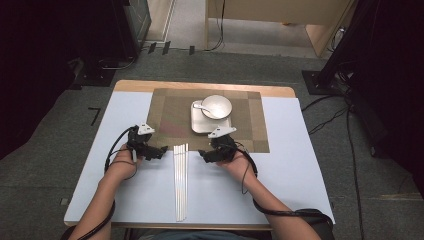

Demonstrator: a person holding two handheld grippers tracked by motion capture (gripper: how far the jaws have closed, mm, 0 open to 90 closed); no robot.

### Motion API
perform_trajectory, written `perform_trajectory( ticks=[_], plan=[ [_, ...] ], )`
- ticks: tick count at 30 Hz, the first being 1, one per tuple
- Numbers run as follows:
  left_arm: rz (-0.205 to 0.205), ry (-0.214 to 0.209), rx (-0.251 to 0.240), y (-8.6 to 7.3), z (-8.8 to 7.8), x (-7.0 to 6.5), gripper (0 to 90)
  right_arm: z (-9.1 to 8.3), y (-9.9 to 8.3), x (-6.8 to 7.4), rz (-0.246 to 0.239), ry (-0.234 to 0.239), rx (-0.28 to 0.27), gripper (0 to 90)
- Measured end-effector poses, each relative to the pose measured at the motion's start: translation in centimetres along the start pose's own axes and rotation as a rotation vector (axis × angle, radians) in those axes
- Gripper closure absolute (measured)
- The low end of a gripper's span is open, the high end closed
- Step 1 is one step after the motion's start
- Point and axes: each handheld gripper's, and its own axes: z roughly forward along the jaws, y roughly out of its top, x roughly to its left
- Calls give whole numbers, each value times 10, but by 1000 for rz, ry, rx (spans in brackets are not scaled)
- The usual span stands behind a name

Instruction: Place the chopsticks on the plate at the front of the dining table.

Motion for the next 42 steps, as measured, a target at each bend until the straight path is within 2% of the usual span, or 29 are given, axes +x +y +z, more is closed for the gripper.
perform_trajectory(
  ticks=[3, 6, 8, 13, 23, 28, 38, 42],
  plan=[
    [0, 0, 1, 0, 0, 0, 0, 1, 0, 1, 3, 7, -5, 251],
    [0, 0, 0, 0, 0, 0, 0, 3, 1, 3, 26, 16, -3, 251],
    [0, 0, 1, 0, 0, 0, 0, 4, 1, 5, 6, 9, 1, 251],
    [1, 1, 0, 0, 0, 0, 0, 7, 1, 11, -9, 14, -10, 251],
    [1, 1, -1, 0, 0, 0, 0, 11, 2, 15, 5, 28, -24, 252],
    [1, 3, -1, 0, 0, 0, 0, 15, 4, 20, 12, 35, -24, 284],
    [1, 4, -2, 0, 0, 0, 0, 19, 5, 31, -9, 41, -38, 291],
    [0, 6, -3, 0, 0, -1, 0, 20, 4, 33, -12, 60, -49, 320]
  ],
)
